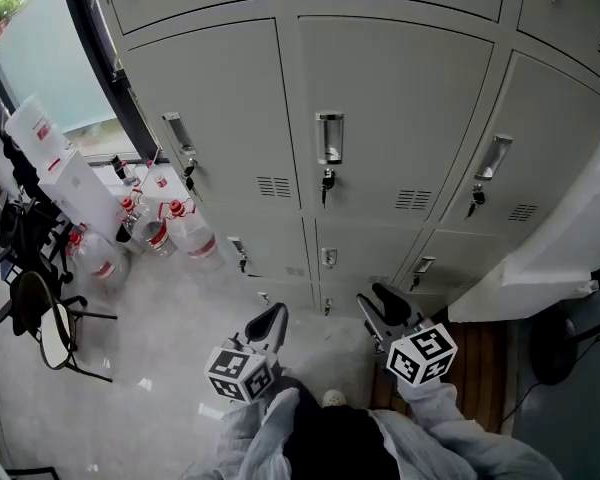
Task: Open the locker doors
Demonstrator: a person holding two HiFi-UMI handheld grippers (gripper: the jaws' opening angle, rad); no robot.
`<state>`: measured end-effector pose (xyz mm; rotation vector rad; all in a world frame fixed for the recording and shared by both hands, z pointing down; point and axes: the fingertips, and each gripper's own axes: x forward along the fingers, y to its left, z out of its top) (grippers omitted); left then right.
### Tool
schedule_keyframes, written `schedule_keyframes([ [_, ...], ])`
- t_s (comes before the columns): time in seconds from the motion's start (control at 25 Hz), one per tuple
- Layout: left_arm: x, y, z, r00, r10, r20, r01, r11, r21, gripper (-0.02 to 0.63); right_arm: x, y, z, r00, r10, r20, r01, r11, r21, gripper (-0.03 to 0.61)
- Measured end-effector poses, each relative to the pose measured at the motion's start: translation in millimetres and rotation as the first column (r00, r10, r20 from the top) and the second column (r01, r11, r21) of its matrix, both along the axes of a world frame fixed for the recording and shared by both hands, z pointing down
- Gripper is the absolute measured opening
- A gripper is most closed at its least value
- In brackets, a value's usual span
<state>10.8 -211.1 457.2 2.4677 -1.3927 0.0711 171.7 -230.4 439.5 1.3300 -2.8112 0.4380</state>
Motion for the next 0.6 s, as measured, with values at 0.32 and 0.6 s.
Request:
schedule_keyframes([
  [0.32, -11.0, -50.3, -58.3, 0.996, 0.068, 0.059, -0.076, 0.985, 0.153, 0.014, -13.6, -36.2, -52.1, 0.999, 0.051, 0.013, -0.052, 0.993, 0.101, 0.140],
  [0.6, -22.2, -97.6, -95.2, 0.992, 0.121, 0.046, -0.128, 0.970, 0.205, 0.014, -26.7, -76.4, -104.9, 0.991, 0.131, 0.006, -0.129, 0.970, 0.207, 0.140],
])
